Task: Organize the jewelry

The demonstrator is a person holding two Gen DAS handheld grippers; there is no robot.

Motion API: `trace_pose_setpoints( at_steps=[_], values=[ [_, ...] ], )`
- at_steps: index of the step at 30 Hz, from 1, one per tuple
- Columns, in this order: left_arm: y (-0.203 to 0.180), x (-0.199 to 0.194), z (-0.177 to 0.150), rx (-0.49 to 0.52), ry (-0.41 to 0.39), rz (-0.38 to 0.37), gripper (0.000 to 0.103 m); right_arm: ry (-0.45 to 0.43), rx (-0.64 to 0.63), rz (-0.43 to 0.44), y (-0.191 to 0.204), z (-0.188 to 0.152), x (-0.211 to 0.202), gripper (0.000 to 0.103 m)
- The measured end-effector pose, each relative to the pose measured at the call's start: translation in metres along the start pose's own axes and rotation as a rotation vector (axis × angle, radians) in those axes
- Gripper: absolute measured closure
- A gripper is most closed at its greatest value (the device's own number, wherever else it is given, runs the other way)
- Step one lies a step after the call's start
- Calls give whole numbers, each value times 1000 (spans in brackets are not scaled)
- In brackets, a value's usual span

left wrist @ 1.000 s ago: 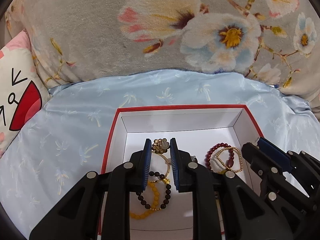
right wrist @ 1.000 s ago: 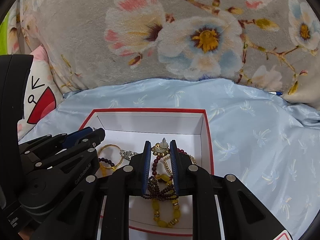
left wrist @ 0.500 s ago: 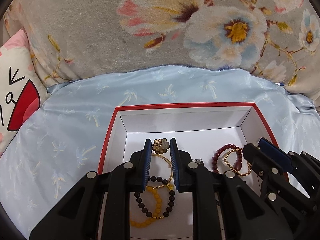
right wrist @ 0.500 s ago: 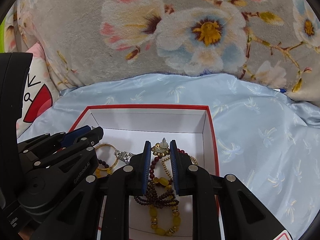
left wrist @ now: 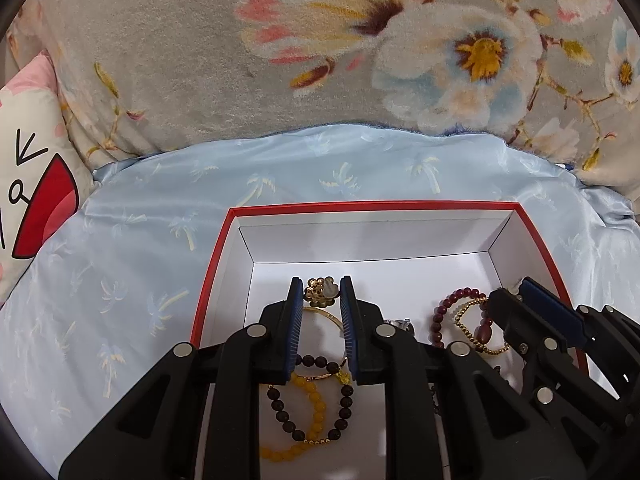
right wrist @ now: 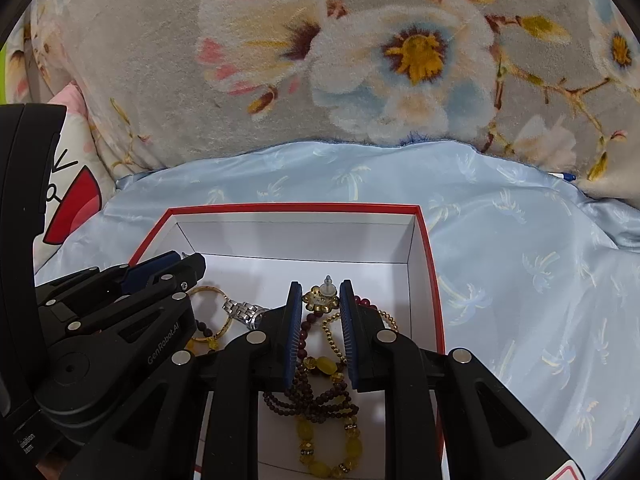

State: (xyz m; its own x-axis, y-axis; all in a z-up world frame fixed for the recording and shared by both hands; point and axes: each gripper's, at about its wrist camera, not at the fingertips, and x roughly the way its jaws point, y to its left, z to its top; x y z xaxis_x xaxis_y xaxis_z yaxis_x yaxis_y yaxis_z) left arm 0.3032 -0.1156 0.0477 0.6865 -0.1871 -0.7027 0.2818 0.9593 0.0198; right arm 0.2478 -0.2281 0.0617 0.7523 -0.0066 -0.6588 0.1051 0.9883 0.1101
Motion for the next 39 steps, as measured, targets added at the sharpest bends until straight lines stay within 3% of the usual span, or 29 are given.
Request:
trace_pose_setpoints(
  at_steps=[13,14,16,21,36,39],
  values=[
    [-2,3,-2,6,4,9,82,12,4,-13,0,-1,5,84],
    [-2,3,-2,4,6,10,78,8,2,-18,0,-1,5,81],
    [-1,0,-2,-1,-4,17,58,3,4,-33,-1,-1,2,73],
    [1,-13,-1,-5,-22,32,56,-9,35,-45,-6,-1,-8,59],
    [-2,-48,-14,-17,-30,53,51,-38,39,-111,-8,-11,-48,42],
    [-3,-57,-18,-16,-36,65,45,-42,40,-118,-8,-15,-56,41]
  ],
)
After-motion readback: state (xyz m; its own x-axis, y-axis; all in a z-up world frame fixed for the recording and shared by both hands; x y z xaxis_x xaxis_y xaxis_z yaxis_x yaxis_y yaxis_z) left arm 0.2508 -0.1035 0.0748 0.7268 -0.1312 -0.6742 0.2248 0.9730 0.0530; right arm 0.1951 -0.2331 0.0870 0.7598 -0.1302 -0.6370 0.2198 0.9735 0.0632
